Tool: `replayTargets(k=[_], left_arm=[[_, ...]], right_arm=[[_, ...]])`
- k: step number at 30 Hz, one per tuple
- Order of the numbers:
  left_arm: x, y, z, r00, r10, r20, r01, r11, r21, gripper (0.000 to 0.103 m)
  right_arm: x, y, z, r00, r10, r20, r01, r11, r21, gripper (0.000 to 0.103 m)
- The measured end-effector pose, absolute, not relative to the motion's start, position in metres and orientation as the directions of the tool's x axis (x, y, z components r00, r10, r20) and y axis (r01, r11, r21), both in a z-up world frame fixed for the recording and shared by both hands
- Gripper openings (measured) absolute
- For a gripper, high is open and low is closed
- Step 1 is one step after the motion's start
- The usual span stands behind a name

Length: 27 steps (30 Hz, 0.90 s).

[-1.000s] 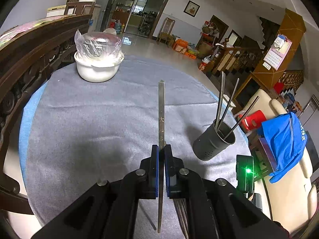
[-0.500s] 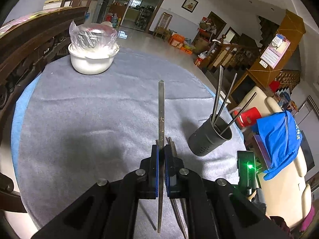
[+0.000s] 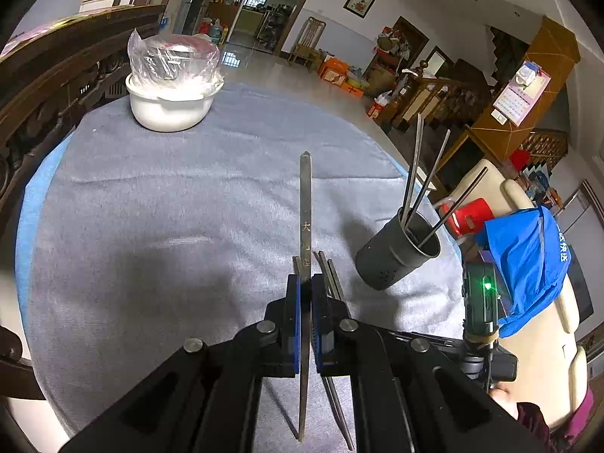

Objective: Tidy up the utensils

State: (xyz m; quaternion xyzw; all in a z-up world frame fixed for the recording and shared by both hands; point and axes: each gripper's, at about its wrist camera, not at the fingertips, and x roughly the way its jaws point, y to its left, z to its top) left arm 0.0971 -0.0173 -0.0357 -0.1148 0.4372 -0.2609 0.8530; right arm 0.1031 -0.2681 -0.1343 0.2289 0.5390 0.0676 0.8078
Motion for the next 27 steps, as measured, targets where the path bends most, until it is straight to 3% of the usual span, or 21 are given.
replayTargets(k=[21,27], left_arm=[[0.091,-0.031,-0.033,0.462,-0.541,-0.703,0.373,0.837,-0.400,0.006],[0.086,-0.036,-0.030,0.470,-0.525,-0.710,0.380,0.846,-0.374,0.006]], right_arm=[[0.123,-0.269,-0.132,0.375,0.213,-0.902,0.137,0.950,0.281,0.015],[0.120,-0.269,-0.130,0.387,0.219,-0.896,0.098,0.956,0.276,0.007]])
